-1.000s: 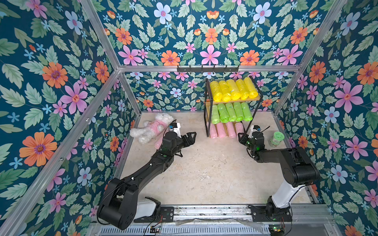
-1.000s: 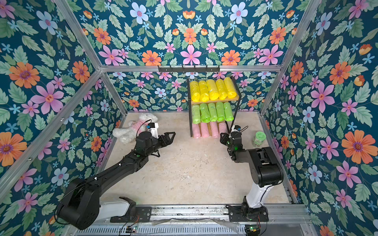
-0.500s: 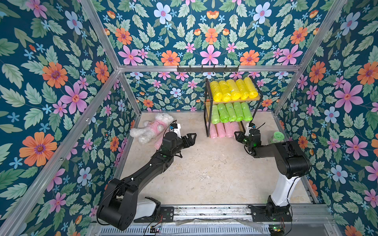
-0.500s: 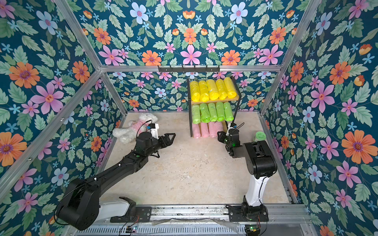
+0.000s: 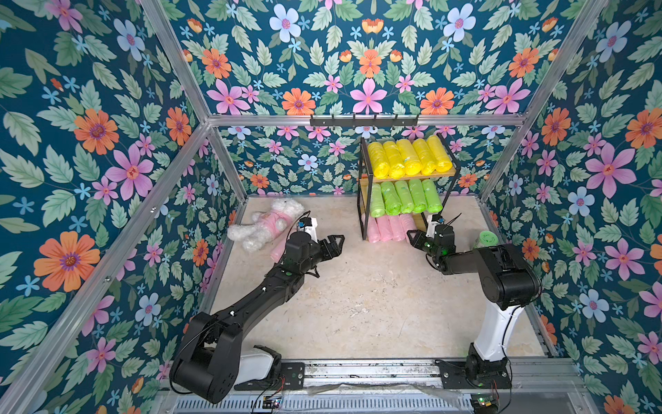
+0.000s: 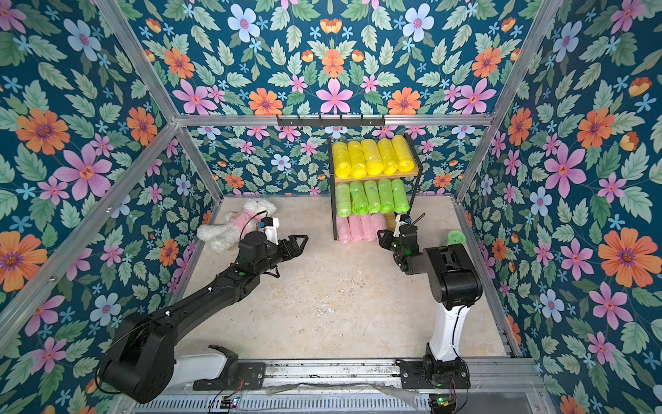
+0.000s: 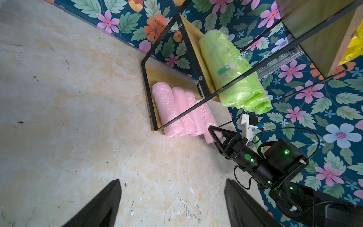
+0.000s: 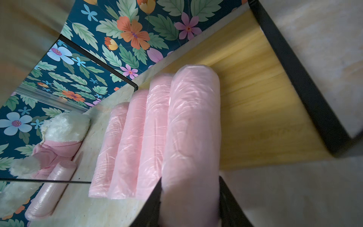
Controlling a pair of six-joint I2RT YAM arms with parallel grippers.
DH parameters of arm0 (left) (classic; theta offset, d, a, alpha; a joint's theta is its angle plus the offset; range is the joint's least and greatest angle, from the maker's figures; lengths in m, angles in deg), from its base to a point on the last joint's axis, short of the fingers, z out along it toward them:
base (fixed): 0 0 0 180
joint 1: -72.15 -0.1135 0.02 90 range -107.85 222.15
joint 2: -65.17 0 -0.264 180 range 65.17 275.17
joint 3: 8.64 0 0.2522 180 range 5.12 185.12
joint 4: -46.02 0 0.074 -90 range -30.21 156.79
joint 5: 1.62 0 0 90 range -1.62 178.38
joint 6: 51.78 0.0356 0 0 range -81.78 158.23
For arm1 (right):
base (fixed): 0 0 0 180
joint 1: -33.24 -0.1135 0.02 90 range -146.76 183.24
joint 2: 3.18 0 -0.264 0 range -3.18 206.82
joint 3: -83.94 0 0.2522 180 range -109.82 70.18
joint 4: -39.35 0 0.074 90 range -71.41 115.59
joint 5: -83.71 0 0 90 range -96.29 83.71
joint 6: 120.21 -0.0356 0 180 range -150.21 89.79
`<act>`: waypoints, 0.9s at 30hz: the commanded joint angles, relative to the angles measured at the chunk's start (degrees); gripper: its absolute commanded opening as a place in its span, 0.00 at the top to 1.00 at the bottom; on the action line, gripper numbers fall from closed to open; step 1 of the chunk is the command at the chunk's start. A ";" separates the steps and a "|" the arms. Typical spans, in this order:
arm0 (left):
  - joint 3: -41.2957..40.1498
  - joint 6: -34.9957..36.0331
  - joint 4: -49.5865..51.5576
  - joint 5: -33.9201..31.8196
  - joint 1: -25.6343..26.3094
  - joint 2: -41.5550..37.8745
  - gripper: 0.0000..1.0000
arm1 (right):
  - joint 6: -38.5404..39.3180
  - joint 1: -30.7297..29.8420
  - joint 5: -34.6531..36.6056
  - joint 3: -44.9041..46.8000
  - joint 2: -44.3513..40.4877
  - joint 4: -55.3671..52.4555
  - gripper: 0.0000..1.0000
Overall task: Sort the rolls of trash bags by color and place them on the shelf
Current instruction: Place the roll of trash bags on the shelf.
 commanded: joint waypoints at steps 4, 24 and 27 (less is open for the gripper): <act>0.11 1.25 -0.07 0.07 -0.01 -0.63 0.12 | -0.91 0.02 2.01 -1.11 0.51 -0.08 0.55; -0.77 3.22 3.18 -1.58 0.01 -3.20 0.12 | -3.11 0.37 5.41 0.59 -2.83 -1.65 0.34; -1.36 3.27 3.20 -1.86 -0.01 -3.77 0.11 | -3.34 0.37 5.55 2.80 -5.32 -1.07 0.30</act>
